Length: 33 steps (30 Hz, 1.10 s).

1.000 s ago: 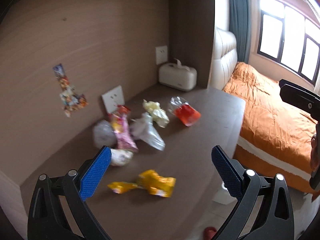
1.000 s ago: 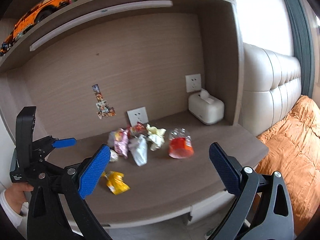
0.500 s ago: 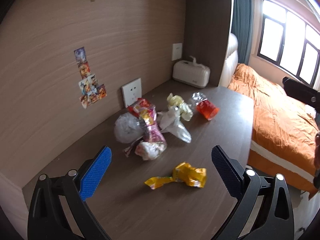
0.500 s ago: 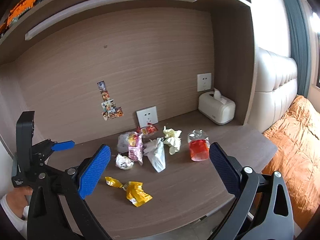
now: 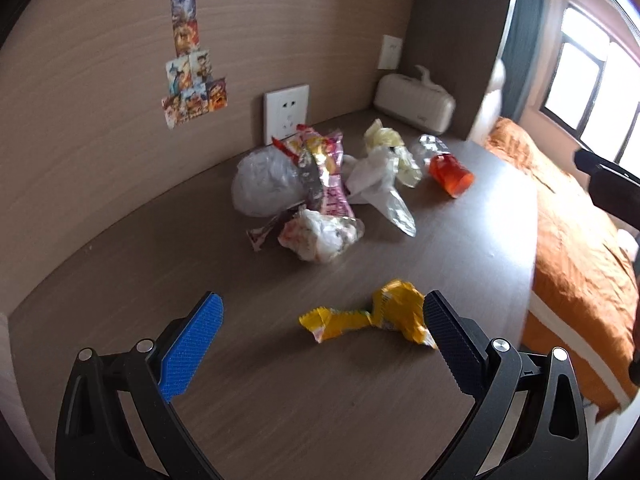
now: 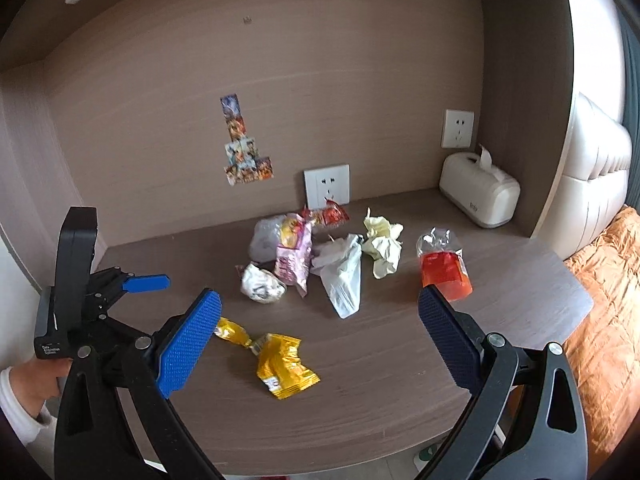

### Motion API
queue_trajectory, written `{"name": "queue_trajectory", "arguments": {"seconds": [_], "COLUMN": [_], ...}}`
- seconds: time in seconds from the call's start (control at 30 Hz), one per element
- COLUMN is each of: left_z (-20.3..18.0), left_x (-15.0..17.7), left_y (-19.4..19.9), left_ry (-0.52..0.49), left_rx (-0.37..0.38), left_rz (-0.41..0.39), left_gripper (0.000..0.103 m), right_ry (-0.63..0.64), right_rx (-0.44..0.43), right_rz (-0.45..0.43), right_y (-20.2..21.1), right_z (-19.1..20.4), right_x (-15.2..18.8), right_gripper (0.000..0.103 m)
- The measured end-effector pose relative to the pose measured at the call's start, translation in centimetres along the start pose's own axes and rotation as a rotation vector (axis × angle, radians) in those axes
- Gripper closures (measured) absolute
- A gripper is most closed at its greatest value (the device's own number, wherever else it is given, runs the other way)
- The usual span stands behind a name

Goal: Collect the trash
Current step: 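Grasp the white plastic bag with the left tool while the right tool grasps the orange bottle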

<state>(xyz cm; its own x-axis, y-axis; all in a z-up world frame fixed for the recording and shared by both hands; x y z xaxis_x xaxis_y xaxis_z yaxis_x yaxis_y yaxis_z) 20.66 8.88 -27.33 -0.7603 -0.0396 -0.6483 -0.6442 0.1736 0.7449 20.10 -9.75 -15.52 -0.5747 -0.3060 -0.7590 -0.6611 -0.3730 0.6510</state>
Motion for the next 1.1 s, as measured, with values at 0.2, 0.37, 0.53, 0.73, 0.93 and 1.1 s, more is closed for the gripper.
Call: {"name": "queue_trajectory", "arguments": {"seconds": [0.2, 0.37, 0.53, 0.73, 0.93, 1.1], "left_z": [-0.7, -1.5, -1.4, -1.2, -1.2, -1.5], "left_x": [-1.8, -3.2, -3.4, -3.7, -3.7, -4.2], "left_y": [-3.5, -6.7, -9.4, -9.7, -8.3, -7.2], "left_ry": [0.02, -0.008, -0.014, -0.011, -0.012, -0.026], "left_rx": [-0.002, -0.034, -0.036, -0.04, -0.068, -0.072], "left_rz": [-0.009, 0.017, 0.066, 0.066, 0.049, 0.028], "left_gripper": [0.005, 0.016, 0.045, 0.052, 0.053, 0.053], "right_ry": [-0.008, -0.034, -0.059, -0.121, -0.196, -0.244], "right_rx": [0.022, 0.062, 0.103, 0.103, 0.009, 0.002], "right_rz": [0.029, 0.05, 0.055, 0.098, 0.163, 0.168], "right_y": [-2.3, -4.9, -8.0, -12.2, -14.2, -16.5], "right_z": [-2.5, -5.7, -9.3, -12.5, -12.4, -13.2], "right_x": [1.1, 1.7, 1.5, 1.9, 3.7, 3.8], "right_gripper": [0.005, 0.005, 0.005, 0.005, 0.027, 0.039]}}
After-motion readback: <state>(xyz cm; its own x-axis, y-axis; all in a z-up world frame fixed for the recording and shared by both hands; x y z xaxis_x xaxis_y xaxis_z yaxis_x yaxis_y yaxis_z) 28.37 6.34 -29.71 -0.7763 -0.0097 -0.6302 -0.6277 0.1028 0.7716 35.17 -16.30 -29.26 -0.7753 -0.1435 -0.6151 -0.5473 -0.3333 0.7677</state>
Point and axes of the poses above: each gripper's, at about its wrist camera, not at the fingertips, and y roughly against the way its jaws point, z to its left, x to its underside, the point moved 4 cm from there along -y, roughly the way its jaws point, and after that the axes turned 4 degrees about y, right-handed, at the moved point
